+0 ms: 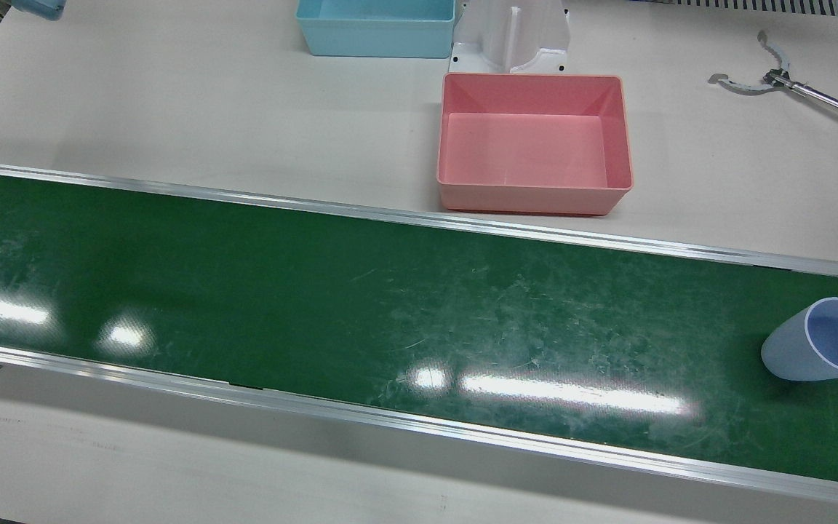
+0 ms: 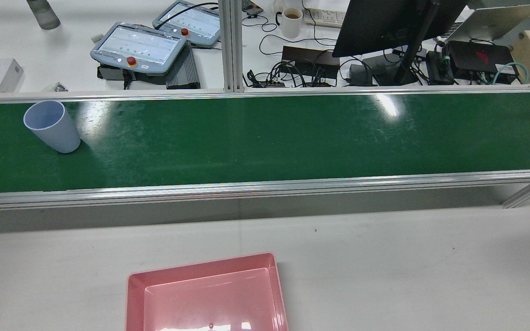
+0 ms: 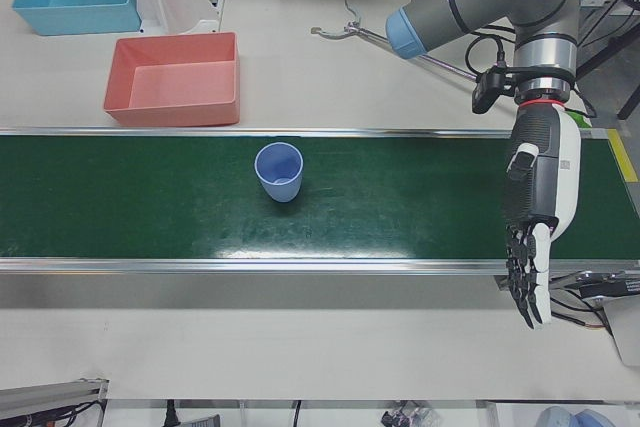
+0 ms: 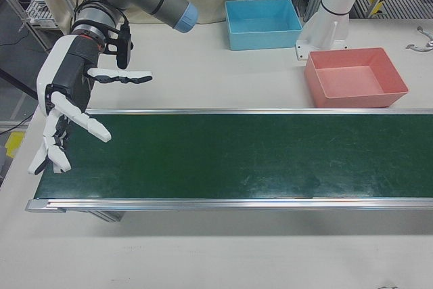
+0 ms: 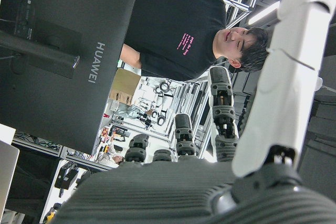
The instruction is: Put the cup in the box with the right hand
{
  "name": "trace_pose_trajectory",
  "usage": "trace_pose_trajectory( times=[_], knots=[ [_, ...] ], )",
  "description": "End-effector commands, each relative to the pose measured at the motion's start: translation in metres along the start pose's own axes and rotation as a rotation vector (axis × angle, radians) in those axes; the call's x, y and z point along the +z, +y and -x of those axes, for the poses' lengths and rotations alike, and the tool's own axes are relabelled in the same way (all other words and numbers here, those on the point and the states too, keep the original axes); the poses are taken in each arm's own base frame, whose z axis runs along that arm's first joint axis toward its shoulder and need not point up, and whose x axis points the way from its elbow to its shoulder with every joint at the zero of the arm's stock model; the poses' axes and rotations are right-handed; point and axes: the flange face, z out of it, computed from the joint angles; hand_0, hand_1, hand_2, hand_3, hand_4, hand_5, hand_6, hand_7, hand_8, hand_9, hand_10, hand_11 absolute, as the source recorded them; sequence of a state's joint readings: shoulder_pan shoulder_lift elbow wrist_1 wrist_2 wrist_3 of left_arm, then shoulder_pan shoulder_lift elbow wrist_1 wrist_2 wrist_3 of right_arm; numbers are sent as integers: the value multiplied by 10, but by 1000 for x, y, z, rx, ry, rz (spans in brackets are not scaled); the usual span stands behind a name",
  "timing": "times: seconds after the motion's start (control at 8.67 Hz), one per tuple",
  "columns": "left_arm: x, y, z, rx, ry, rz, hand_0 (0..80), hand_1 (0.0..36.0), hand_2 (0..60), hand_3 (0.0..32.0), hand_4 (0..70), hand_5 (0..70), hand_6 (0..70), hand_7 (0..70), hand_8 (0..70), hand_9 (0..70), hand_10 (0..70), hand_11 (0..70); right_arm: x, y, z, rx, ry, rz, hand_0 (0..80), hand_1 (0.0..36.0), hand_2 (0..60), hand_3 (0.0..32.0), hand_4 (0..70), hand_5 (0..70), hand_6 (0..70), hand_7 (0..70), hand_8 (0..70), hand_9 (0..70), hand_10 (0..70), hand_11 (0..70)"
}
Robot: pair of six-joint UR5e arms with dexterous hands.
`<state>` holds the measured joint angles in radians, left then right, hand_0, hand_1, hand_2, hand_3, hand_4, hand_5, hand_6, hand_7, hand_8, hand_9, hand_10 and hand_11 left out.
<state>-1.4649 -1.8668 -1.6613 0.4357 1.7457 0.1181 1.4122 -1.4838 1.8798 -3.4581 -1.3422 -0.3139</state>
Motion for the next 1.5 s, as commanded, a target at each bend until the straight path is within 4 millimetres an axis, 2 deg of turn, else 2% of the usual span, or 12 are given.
trace_pose_trajectory(
  times=[0.0, 0.58, 0.92, 1.15, 1.38],
  knots=[
    [0, 0, 0, 0, 0, 0, 0, 0, 0, 0, 0, 0, 0, 0, 0, 0, 0, 0, 2, -1, -3, -1, 5, -3, 554, 157, 11, 0, 297, 60, 73, 257, 4, 37, 64, 113],
    [0, 0, 0, 0, 0, 0, 0, 0, 0, 0, 0, 0, 0, 0, 0, 0, 0, 0, 0, -4, -4, -1, 8, -8, 555, 154, 2, 0, 294, 59, 70, 243, 4, 34, 63, 112],
    [0, 0, 0, 0, 0, 0, 0, 0, 0, 0, 0, 0, 0, 0, 0, 0, 0, 0, -1, -7, -6, -4, 14, -14, 555, 152, 1, 0, 308, 59, 76, 272, 5, 40, 67, 117],
    [0, 0, 0, 0, 0, 0, 0, 0, 0, 0, 0, 0, 0, 0, 0, 0, 0, 0, 0, -19, -19, -11, 39, -39, 553, 149, 0, 0, 311, 59, 77, 277, 5, 41, 70, 121],
    [0, 0, 0, 0, 0, 0, 0, 0, 0, 0, 0, 0, 0, 0, 0, 0, 0, 0, -1, -26, -21, -14, 43, -54, 554, 150, 0, 0, 313, 58, 79, 286, 5, 43, 68, 117]
  ],
)
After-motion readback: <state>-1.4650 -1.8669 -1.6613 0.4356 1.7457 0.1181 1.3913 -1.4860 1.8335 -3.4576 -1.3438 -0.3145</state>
